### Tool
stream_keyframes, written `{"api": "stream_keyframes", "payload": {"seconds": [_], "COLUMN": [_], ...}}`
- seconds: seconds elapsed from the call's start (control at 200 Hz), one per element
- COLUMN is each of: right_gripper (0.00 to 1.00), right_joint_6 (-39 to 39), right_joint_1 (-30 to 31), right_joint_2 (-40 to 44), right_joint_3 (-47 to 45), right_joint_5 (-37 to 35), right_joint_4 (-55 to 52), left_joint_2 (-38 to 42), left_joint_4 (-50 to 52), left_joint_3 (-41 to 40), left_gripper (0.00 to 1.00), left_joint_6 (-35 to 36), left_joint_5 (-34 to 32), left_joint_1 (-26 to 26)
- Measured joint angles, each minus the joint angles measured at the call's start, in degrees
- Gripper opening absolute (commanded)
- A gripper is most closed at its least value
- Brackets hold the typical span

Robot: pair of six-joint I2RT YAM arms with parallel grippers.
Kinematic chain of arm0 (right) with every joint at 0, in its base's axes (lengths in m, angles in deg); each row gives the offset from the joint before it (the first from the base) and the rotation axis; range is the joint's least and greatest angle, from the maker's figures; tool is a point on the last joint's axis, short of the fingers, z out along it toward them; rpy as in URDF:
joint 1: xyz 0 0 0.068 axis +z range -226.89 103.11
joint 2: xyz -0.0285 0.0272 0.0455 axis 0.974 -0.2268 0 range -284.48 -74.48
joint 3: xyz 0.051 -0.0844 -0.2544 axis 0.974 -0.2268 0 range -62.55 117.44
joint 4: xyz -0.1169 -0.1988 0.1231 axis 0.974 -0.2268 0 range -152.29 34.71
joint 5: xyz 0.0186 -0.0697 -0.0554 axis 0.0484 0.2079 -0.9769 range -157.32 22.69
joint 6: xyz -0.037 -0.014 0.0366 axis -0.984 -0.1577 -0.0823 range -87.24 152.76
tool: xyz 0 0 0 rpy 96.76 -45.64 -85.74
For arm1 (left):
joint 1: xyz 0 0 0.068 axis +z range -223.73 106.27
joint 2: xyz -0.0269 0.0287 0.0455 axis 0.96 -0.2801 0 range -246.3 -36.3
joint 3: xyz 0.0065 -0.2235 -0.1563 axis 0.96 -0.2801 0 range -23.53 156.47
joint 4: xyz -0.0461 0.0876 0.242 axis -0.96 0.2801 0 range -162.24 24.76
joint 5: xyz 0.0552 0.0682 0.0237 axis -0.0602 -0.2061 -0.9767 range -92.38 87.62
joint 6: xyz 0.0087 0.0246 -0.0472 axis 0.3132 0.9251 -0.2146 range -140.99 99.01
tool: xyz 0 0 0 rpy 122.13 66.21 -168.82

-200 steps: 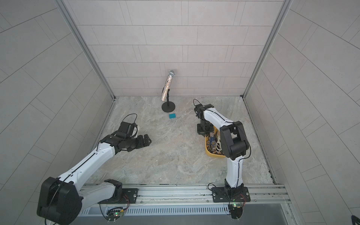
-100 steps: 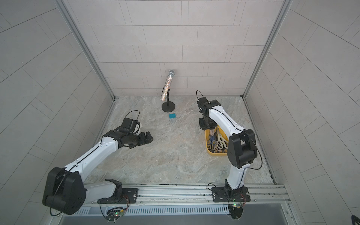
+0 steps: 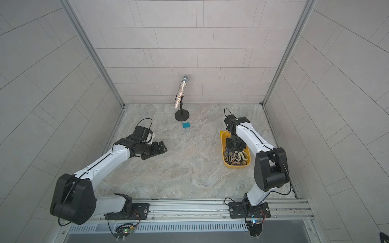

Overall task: Take the scissors out of the storage box
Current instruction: Pick up the scissors from the storage box.

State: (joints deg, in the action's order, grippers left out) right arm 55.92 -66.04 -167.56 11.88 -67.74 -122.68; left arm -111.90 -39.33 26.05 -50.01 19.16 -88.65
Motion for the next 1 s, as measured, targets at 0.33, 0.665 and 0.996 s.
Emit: {"api": "stream_keyframes", "payload": {"seconds": [0.33, 0.665, 0.996], "right_gripper": [0.25, 0.24, 0.23], "right_joint_6": [0.66, 1.09, 1.09], "right_joint_1": [0.02, -0.07, -0.81], "right_joint_2": [-2.67, -5.2, -6.05], "right_joint_3": [-0.11, -1.95, -3.82], "right_joint_5": [1.38, 1.16, 0.46], "right_joint_4": [4.7, 7.85, 9.01], "left_joint_2": [0.37, 2.51, 3.1], "left_joint_4": [0.39, 0.85, 0.92], "left_joint_3": [-1.75, -3.34, -4.33], "left_gripper": [1.0, 1.0, 1.0], "left_joint_6": [0.07, 0.09, 0.09], "left_joint_5": [0.33, 0.28, 0.28], "left_joint_1": [2.08, 4.04, 4.57]}}
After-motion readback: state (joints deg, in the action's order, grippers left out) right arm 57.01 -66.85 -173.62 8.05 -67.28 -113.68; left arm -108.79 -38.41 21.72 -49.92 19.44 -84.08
